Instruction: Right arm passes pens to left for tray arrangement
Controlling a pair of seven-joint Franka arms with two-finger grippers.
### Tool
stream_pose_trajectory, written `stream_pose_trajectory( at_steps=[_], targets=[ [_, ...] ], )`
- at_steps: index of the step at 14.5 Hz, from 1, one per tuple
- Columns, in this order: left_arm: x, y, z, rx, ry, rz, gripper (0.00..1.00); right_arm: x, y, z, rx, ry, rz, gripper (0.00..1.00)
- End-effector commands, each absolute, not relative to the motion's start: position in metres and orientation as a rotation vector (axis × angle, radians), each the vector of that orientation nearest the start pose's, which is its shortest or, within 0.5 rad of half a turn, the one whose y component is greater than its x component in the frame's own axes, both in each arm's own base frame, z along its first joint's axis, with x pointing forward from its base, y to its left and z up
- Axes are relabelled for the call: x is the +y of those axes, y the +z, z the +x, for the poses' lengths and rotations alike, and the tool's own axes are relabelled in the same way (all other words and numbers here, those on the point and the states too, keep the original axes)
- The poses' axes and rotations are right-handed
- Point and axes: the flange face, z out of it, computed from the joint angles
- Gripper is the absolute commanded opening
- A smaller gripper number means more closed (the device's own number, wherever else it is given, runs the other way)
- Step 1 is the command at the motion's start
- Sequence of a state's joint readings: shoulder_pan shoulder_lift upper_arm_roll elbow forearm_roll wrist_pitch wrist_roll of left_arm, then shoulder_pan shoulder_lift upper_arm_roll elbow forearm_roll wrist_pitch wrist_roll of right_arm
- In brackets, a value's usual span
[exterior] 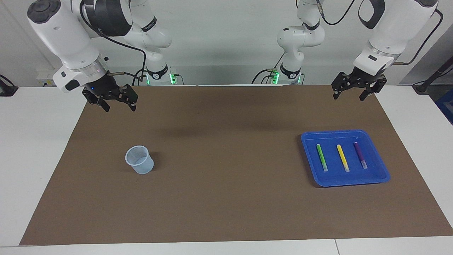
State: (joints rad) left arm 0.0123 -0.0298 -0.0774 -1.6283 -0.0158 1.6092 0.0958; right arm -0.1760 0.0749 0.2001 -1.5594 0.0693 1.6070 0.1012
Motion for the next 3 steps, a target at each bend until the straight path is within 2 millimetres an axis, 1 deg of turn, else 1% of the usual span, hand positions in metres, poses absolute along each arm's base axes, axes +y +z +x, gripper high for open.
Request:
stream_pose_trajectory(
  at_steps=[1, 3],
  targets=[
    [-0.0361, 0.6209, 0.5401, 0.27, -0.018, -3.152, 1.0, 0.0166, 0.5926, 0.5726, 0.114, 0.04, -3.069, 1.0],
    [-0.0352, 0.6209, 0.5401, 0.268, -0.018, -3.152, 1.0, 0.0157, 0.5927, 0.5728, 0.116, 0.038, -3.068, 1.0]
  ],
)
